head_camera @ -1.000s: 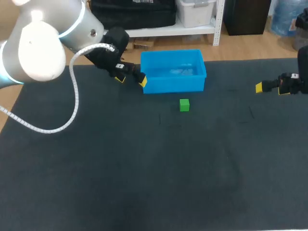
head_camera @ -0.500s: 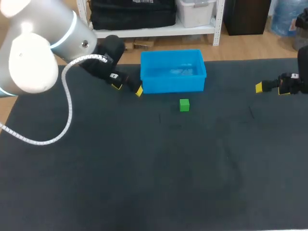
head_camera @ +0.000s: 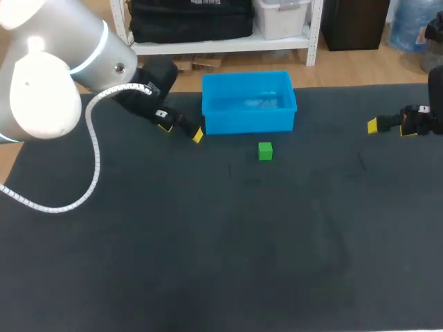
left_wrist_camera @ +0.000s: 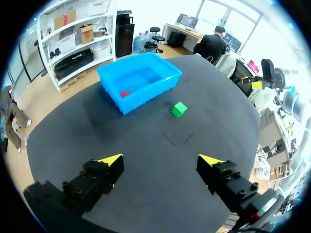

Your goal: Use the left arm to pick the red cube and place it into the blue plastic box first, then use the right arm to grasp the green cube and put it into the same blue plastic box after the first action is fully finished.

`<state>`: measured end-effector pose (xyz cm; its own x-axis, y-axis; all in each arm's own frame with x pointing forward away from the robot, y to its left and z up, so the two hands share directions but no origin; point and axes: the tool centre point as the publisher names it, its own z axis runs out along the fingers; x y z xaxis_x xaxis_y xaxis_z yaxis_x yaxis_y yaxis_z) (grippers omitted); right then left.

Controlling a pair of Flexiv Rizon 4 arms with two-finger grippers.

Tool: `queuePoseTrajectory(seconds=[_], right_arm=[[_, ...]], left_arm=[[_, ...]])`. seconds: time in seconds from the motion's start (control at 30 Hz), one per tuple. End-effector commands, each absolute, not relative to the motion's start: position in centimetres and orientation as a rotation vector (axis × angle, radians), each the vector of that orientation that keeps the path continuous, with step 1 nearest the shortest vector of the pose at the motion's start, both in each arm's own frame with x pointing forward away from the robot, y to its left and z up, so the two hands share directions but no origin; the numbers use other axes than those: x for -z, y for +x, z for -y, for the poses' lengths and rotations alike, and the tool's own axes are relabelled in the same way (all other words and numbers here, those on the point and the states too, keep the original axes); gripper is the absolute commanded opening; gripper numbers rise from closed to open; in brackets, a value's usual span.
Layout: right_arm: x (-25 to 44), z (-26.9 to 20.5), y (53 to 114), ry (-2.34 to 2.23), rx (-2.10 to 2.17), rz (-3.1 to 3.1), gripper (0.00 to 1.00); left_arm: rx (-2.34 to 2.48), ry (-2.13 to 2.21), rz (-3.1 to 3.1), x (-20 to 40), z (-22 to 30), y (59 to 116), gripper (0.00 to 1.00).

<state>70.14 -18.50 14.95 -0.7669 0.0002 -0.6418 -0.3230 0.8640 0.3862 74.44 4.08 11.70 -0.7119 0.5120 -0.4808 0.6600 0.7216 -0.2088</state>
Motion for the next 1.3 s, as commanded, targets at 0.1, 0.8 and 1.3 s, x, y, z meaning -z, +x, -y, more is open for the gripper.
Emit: queuePoseTrajectory(seconds=[0.1, 0.8, 1.3], right_arm=[[-15.0, 18.5, 70.1, -0.233, -0.640, -2.374, 1.00], [-16.5, 14.5, 71.3, -0.187, -0.556, -2.445, 1.00], [-16.4, 10.3, 73.9, -0.208, -0.509, -2.528, 1.00]], left_arm=[[0.525, 0.906, -2.531, -11.7, -4.1, 74.5, 1.00], [0.525, 0.906, -2.531, -11.7, -4.1, 74.5, 1.00], [0.525, 0.906, -2.531, -11.7, -4.1, 74.5, 1.00]])
